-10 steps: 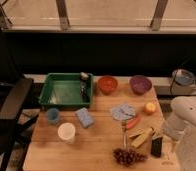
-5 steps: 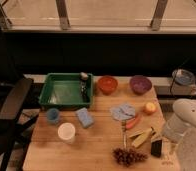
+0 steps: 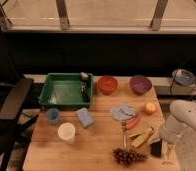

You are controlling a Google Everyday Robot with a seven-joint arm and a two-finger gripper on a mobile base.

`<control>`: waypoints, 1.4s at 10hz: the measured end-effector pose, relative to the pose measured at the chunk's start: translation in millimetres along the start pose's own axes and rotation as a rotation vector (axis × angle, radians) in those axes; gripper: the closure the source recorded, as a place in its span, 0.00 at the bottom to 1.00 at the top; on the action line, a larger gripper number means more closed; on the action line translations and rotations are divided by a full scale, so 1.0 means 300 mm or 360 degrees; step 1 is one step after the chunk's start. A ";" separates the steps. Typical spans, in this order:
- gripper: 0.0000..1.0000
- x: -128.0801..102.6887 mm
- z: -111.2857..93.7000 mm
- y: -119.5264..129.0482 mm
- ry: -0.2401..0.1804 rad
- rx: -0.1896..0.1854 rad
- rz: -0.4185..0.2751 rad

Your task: Place eraser in table surface

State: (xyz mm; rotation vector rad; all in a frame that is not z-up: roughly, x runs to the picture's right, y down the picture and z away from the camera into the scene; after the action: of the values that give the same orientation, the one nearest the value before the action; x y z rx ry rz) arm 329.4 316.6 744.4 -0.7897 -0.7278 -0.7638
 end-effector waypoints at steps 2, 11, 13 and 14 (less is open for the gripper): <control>0.45 0.003 0.019 -0.004 -0.0034 0.0002 -0.0013; 0.80 0.068 -0.232 -0.085 0.0458 -0.0036 0.0414; 0.80 0.073 -0.374 -0.125 0.0577 -0.0007 0.0499; 0.80 0.072 -0.423 -0.141 0.0615 0.0016 0.0531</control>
State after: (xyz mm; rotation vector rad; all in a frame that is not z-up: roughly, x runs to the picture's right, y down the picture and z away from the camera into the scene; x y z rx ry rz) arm 341.4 185.5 712.2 -0.7038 -0.2436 -0.5843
